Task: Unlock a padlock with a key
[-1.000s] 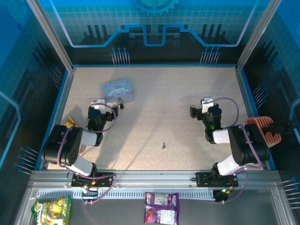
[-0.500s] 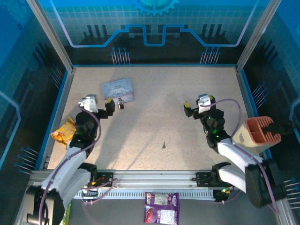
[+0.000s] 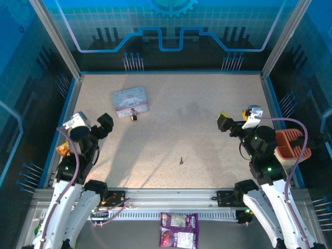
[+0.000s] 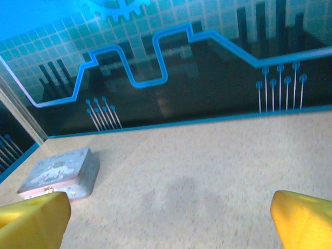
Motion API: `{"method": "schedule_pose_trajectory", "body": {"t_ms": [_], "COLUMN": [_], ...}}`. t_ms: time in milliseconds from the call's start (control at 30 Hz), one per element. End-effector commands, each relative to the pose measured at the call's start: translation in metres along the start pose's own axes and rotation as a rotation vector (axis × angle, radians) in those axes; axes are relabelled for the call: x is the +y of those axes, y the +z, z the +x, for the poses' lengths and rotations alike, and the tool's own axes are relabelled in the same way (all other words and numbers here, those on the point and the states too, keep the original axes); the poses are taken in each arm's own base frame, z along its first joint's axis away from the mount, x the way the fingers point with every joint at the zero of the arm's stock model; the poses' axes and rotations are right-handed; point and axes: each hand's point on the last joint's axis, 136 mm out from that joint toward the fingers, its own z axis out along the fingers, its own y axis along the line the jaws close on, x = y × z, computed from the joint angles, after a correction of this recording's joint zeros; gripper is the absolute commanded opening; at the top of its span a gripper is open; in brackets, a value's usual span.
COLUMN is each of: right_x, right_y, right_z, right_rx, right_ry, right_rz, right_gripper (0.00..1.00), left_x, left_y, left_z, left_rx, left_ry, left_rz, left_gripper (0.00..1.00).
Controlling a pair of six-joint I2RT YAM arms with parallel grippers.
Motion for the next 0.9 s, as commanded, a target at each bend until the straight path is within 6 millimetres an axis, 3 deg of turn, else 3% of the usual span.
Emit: {"method": "schedule_pose_trajectory", "body": {"t_ms": [0, 167, 433, 867], "right_x": [0.004, 0.024, 0.057, 0.102], "right_y": [-0.010, -0.015, -0.020, -0.008], "right_z": [0.034, 0.069, 0.142, 0.242], "right_rx": [0.198, 0.380, 0.587, 0.802], "right_ry": [0.106, 0.191, 0.241, 0.284], "right_rz": [-0.014, -0.041, -0.007, 0.095], "right_gripper": [1.00, 0.93, 0.86, 0.77], "left_x": [-0.009, -0.037, -0.049, -0.052], "left_y": [-0.001, 0.002, -0.002, 0.000], "left_z": [0.041, 0.086, 0.142, 0.174], "left_rx": [0.156, 0.368, 0.487, 0.503], "left_ry": [-0.008, -0.009, 0.114, 0.262], "left_rz": [0.114, 0.290, 0.364, 0.441], "left_gripper": [0.99, 0.99, 0.99, 0.98]}}
